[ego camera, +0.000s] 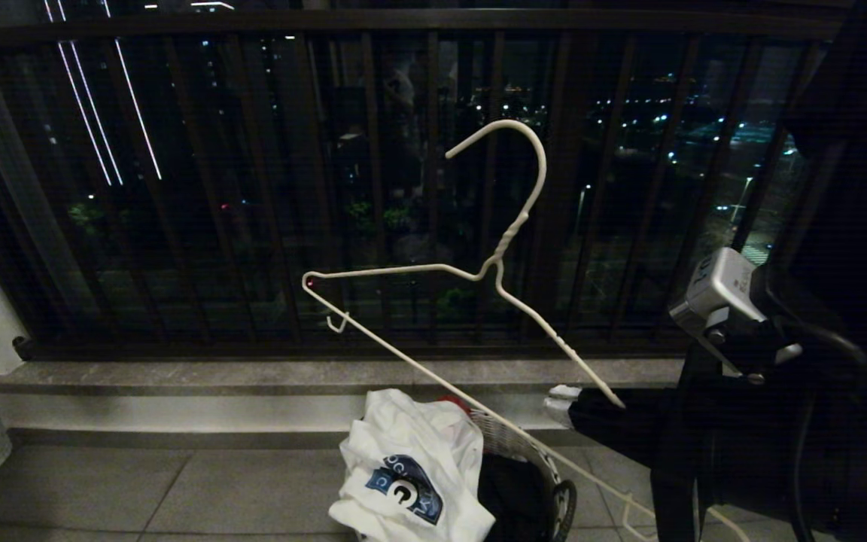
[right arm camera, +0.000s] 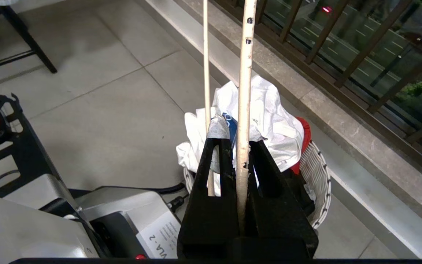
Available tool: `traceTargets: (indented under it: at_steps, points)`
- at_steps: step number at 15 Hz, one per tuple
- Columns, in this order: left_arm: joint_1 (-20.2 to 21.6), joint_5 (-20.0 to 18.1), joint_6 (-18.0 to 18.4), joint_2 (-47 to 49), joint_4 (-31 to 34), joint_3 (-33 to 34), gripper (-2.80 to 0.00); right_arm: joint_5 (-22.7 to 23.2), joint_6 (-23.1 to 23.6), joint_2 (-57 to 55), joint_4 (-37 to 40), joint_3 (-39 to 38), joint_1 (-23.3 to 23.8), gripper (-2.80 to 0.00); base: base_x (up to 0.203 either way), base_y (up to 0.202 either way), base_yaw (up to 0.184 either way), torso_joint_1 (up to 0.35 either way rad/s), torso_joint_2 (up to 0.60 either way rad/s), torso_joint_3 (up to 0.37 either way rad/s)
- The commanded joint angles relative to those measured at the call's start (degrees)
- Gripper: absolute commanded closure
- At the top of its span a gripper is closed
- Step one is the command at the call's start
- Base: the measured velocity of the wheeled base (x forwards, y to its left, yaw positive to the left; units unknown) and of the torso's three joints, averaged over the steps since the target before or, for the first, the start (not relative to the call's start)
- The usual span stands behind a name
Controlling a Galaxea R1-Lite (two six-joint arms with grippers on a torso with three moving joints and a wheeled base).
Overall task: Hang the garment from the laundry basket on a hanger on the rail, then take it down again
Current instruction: Pick up clothes from the basket
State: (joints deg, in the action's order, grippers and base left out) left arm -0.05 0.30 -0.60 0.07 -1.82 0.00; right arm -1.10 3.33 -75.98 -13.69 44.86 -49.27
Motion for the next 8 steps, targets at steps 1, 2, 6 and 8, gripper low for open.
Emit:
traceTargets:
  at_steps: [1, 2, 6, 8]
  points:
    - [-0.02, 0.05, -0.02, 0.01, -0.03, 0.62, 0.00, 0.04, 0.19, -0.22, -0.11, -0.03, -0.03, 0.00, 0.000, 0.000, 0.000, 0.000, 0.00, 0.000]
    - [-0.04, 0.05, -0.02, 0.01, -0.03, 0.61, 0.00, -0.05, 0.49, -0.13, -0.11, -0.04, -0.03, 0.00, 0.000, 0.000, 0.000, 0.000, 0.00, 0.000]
    - [0.01, 0.05, -0.02, 0.01, -0.03, 0.62, 0.00, -0.40, 1.24, -0.17, -0.11, -0.21, -0.03, 0.00, 0.000, 0.000, 0.000, 0.000, 0.00, 0.000]
    - [0.05, 0.05, -0.02, 0.01, -0.03, 0.54, 0.00, -0.40, 1.16, 0.13, -0.11, -0.21, 0.05, 0.00, 0.000, 0.000, 0.000, 0.000, 0.00, 0.000]
